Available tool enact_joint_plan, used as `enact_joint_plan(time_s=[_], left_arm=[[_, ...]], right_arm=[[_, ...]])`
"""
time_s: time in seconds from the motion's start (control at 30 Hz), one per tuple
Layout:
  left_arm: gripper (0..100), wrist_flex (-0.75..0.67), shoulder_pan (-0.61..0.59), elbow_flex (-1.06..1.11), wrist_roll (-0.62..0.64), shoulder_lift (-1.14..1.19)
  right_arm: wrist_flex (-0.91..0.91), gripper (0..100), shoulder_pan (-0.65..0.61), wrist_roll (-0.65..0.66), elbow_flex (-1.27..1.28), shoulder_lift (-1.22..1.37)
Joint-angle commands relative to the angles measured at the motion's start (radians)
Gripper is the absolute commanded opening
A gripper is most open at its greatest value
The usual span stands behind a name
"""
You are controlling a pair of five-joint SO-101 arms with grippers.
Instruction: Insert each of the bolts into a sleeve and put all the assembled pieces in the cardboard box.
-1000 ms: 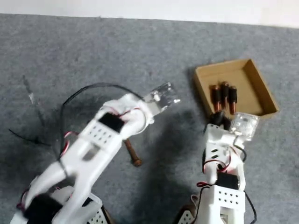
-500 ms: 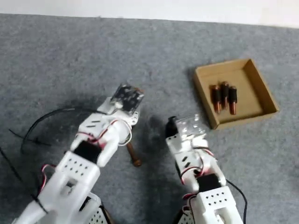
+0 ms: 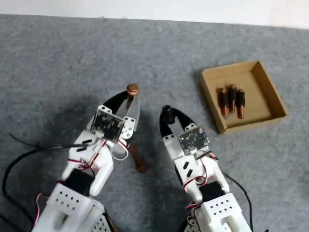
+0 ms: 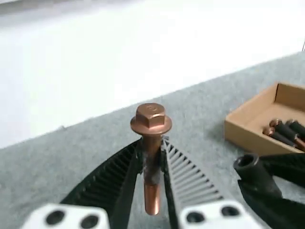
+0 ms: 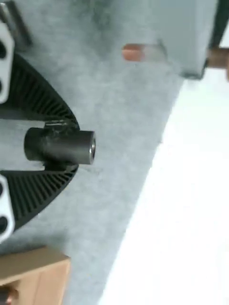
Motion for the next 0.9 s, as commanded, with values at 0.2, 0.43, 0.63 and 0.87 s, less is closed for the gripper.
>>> enact_joint_plan(time_s=[0.2, 0.43, 0.63, 0.87], left_arm=[[1, -0.031, -0.016, -0.013, 0.269, -0.104], [1, -0.031, -0.007, -0.015, 0.298, -0.104], [1, -0.051, -0.007, -0.01, 0.325, -0.105], [1, -0.141, -0.016, 0.073, 0.766, -0.105]], right_arm=[[-0.062, 0.5, -0.088, 0.015, 0.099, -0.016], [-0.062, 0.5, -0.101, 0.015, 0.099, -0.016], [-0.062, 0.5, -0.099, 0.017, 0.099, -0.016], [-0.059, 0.5, -0.102, 0.017, 0.099, -0.013]])
